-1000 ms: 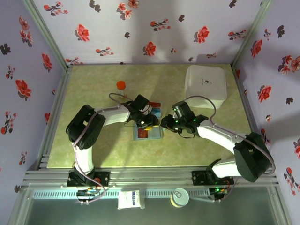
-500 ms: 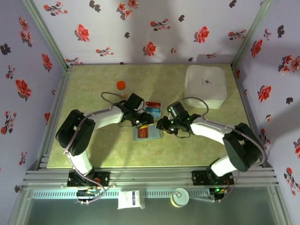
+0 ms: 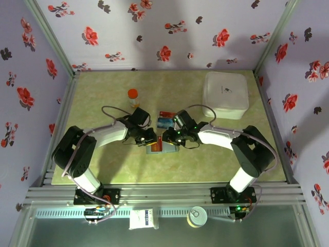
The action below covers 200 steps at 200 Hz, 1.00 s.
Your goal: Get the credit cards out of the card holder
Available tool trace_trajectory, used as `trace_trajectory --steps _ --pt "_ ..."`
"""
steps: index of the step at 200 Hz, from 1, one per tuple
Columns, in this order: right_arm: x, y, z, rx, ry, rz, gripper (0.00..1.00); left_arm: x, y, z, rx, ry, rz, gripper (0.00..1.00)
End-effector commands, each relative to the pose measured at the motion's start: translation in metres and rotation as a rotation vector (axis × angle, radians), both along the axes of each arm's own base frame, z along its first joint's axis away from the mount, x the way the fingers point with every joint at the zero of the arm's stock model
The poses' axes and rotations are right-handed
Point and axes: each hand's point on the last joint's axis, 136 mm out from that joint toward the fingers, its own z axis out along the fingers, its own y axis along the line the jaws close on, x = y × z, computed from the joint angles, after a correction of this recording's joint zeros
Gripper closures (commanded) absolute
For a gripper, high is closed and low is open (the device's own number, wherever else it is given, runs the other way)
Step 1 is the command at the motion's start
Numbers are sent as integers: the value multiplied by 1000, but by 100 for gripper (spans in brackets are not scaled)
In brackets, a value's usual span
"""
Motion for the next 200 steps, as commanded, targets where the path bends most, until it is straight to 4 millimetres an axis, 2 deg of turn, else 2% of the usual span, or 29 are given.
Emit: trace_trajectory --steps 1,115,200 --pt "2 14 5 21 3 25 72 -6 14 -5 54 2 -13 92" --pt "2 29 -10 -6 45 52 73 -7 28 -17 111 9 -29 100" --pt "2 34 -21 -12 69 65 76 -9 34 -26 142 20 -36 100"
